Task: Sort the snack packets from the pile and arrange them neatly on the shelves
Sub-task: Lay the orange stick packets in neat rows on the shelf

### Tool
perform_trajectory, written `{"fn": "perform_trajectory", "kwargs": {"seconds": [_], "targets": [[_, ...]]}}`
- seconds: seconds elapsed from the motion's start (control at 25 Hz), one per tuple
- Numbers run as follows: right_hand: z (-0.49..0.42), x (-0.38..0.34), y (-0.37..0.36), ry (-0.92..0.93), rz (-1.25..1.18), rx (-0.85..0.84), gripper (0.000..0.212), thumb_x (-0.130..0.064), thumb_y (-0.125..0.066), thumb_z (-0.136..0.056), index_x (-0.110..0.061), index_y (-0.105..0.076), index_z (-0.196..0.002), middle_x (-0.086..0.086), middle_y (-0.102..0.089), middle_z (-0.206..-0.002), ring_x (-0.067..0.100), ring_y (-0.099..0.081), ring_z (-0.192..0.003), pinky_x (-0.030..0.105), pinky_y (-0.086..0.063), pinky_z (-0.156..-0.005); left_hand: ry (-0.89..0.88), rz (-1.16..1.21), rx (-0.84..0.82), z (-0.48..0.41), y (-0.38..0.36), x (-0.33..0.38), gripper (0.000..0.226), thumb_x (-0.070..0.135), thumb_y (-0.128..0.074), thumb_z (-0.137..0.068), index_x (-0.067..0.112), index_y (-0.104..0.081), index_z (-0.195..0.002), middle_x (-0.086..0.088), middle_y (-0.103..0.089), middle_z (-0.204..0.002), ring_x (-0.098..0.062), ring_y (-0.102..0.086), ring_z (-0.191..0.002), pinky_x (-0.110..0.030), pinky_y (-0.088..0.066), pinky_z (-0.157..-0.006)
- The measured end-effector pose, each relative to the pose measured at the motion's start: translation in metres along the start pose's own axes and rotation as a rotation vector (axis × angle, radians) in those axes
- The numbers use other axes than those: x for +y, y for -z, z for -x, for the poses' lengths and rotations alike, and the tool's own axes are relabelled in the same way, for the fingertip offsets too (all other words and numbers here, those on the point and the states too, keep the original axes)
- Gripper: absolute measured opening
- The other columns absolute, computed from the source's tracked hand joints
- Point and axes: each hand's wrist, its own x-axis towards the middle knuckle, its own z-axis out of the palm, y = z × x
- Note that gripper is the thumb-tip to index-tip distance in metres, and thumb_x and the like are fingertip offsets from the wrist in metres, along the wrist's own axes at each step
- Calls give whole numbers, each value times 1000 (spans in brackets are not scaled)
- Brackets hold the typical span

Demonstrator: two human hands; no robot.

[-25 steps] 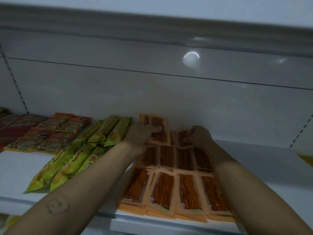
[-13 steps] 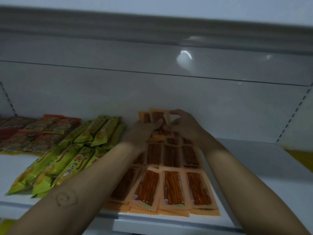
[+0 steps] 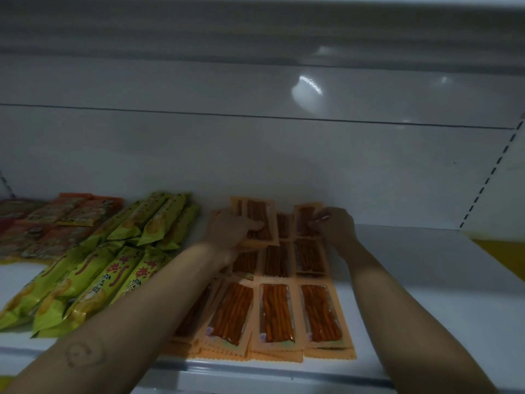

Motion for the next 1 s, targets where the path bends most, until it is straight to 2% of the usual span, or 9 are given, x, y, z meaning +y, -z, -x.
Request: {"fn": "perform_trajectory", "kwargs": {"seconds": [0.12,0.24,0.36,0.44,0.56,0.68,0.76,0.84,1.0], "targets": [[-1,4,-1,78,227,-70,12,-19,-75,-82,-14,-77,-92,3,-67,-87,17,-62,-89,20,-37,-72,-39,-46,17,-5,5,0,29,3,-77,-76,2,-72,-105,-21,-72,-102,-36,-71,-91,-58,-57,-80],[4,4,1,83,244,-79,16,-26,-73,-82,-18,-78,-96,6,-71,-97,22,-65,-98,22,-42,-74,-37,-44,31,-2,5,-2,18,5,-75,-83,2,-71,-100,-16,-72,-89,-26,-72,-70,-38,-60,-59],[20,-18,9,178,81,53,29,-39,-67,-88,-23,-72,-111,5,-69,-108,20,-65,-97,21,-41,-78,-52,-39,49,3,5,-1,14,6,-73,-85,5,-70,-99,-13,-72,-87,-21,-71,-65,-31,-59,-52],[39,-40,12,211,-159,-72,35,-45,-66,-88,-28,-65,-119,0,-70,-98,13,-65,-82,21,-44,-71,-80,-44,29,7,2,2,24,9,-75,-84,4,-69,-107,-15,-73,-97,-29,-72,-79,-39,-62,-64],[64,-55,4,213,-426,-361,46,-28,-76,-83,-25,-59,-126,6,-72,-83,16,-69,-70,28,-51,-62,-117,-60,-20,13,-4,5,31,14,-77,-83,3,-69,-111,-18,-74,-103,-34,-72,-90,-42,-61,-70],[66,-55,9,179,-548,-349,46,-4,-74,-82,-19,-60,-124,12,-70,-78,21,-70,-69,31,-56,-58,-87,-96,-100,19,-9,6,24,19,-67,-92,6,-68,-113,-15,-74,-103,-32,-72,-93,-48,-60,-78],[62,-51,22,120,-550,-341,44,4,-71,-82,-13,-61,-122,11,-69,-77,17,-70,-64,26,-53,-53,-56,-132,-73,20,-6,3,19,13,-58,-96,6,-67,-111,-17,-72,-107,-35,-70,-97,-56,-56,-86],[59,-44,33,80,-512,-386,41,8,-69,-82,-8,-62,-119,10,-69,-79,14,-70,-62,23,-52,-51,-100,-241,1,18,-1,-1,11,10,-60,-93,10,-66,-102,-19,-70,-109,-36,-69,-99,-56,-55,-88],[54,-35,27,64,-331,-469,35,5,-75,-78,-10,-63,-108,17,-68,-98,24,-72,-73,28,-53,-52,-201,-176,110,19,8,-1,11,5,-65,-91,3,-70,-100,-23,-71,-103,-39,-70,-92,-57,-58,-79]]}}
